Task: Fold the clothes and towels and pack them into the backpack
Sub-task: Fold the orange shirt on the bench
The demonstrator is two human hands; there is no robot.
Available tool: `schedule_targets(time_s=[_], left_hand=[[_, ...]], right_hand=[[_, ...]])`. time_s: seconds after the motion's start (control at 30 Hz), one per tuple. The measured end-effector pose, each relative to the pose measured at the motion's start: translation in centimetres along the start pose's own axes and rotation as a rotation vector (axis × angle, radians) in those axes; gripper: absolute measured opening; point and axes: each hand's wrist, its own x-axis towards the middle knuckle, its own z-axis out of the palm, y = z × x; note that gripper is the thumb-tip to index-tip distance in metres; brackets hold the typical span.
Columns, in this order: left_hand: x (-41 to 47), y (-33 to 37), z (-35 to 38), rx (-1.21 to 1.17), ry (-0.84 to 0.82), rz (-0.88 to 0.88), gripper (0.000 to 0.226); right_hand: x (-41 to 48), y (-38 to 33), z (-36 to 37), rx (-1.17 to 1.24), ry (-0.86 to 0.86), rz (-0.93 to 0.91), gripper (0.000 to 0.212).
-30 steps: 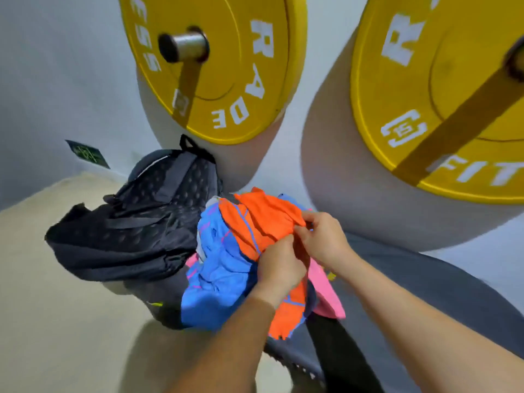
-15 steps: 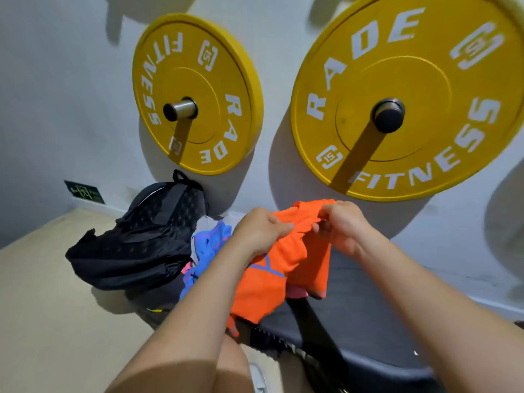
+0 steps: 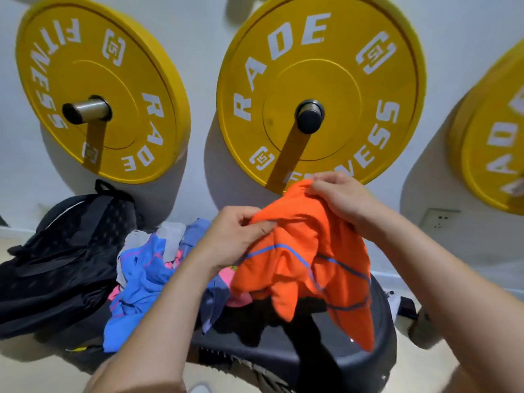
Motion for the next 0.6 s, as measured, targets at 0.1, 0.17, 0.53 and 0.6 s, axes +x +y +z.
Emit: schedule_targets(time_s=[0.1,0.17,0.53,0.6], left_hand=[[-0.3,0.6,-0.9,0.171,0.053,0.059,0.024],[-0.4,0.8,-0.2,0.415,0.143,0.118,0.027],[-0.7,1.3,2.2,0.207,0.142,0.003,0.047],[-0.8,1.3,2.5,0.120,0.077,0.007,0.046]], right_hand=[[-0.2,3.3,-0.8,-0.142,0.016,-0.125,0.017],[-0.7,5.3,-1.0,-0.165,0.004,-0.161,0.008],[-2.9,4.8,-1.5,-0.267,-0.085,-0.293,0.025],[-3.4,4.4,0.2,-0.115,-0.230,-0.288,0.037]])
